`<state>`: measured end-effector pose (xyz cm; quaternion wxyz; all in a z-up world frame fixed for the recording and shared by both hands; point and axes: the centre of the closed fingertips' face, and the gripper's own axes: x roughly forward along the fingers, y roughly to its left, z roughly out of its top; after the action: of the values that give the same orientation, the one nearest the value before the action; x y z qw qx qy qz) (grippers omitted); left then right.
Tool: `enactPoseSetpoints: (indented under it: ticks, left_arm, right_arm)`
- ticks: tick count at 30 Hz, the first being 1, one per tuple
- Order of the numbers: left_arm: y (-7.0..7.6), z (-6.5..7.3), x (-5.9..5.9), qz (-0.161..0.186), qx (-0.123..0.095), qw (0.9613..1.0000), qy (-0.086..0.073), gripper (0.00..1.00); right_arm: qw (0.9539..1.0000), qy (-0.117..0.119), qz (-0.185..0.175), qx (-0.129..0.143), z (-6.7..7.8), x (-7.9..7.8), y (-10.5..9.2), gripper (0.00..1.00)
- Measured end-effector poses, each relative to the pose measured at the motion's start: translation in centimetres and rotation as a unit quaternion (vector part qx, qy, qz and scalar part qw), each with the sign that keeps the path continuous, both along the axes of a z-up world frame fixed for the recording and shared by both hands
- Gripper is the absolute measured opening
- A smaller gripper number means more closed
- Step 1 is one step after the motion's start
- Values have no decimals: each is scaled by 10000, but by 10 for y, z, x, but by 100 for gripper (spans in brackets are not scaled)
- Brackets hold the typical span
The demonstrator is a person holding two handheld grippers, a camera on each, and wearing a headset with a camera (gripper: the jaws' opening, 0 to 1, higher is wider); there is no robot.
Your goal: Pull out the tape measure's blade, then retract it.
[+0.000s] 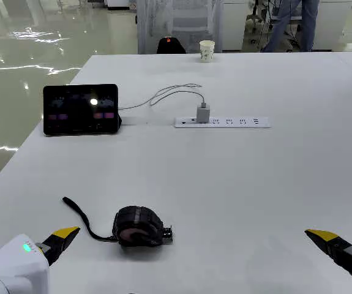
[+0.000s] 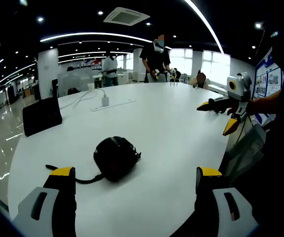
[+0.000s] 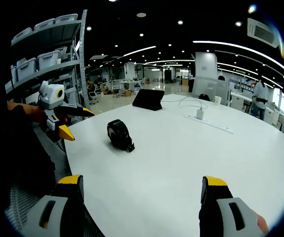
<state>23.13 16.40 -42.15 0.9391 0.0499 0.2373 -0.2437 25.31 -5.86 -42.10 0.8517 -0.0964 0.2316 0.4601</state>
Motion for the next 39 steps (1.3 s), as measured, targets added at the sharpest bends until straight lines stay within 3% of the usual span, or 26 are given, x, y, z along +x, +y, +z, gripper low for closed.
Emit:
enactPoseSetpoints:
  ticks: [39]
  left_arm:
    - [2,0,6,-118,56,9999,-35,99]
  right_arm:
    - [10000,20,94,-23,-2,0,1,99]
